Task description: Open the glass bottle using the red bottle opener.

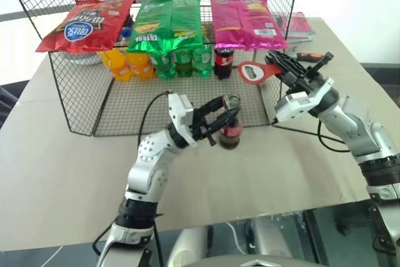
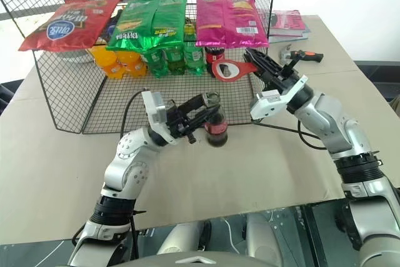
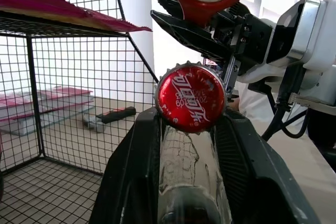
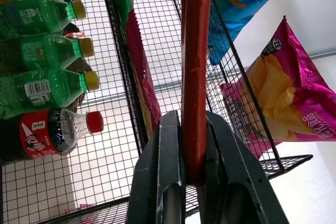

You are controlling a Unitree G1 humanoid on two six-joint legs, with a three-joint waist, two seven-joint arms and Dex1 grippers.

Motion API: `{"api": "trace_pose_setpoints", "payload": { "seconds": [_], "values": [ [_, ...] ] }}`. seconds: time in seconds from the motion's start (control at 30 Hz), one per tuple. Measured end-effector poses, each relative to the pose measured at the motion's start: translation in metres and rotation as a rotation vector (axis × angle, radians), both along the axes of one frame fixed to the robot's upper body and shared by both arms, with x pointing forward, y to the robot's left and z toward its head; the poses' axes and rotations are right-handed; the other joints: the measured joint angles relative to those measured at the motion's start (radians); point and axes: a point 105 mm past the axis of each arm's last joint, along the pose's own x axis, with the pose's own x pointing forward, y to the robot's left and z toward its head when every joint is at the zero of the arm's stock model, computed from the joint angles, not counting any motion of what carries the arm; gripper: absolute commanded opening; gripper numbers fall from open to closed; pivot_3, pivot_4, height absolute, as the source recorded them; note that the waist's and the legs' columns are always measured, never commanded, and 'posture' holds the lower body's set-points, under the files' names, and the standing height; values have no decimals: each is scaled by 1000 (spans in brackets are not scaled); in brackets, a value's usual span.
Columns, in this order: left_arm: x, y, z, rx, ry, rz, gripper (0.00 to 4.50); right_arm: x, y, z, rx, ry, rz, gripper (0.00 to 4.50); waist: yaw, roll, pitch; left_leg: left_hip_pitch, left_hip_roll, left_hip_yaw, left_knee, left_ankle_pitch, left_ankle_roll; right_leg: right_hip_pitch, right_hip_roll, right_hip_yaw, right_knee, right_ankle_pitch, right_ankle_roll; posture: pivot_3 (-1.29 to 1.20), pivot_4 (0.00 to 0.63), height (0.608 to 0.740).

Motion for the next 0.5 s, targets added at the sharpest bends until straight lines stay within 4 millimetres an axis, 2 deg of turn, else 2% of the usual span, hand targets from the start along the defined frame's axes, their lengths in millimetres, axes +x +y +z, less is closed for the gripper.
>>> {"api": "trace_pose_setpoints", "payload": {
  "seconds": [0.07,0.5],
  "values": [
    [0,0,0,2,3,0,3869,0,-1,-2,5,8,-4,0,-1,0,0,0,0,0,0,0,0,0,0,0,0,0,0,0,150,740],
    [-2,2,-1,23,-1,-6,3869,1,-2,-2,19,15,-4,0,-1,0,0,0,0,0,0,0,0,0,0,0,0,0,0,0,150,740]
  ]
}}
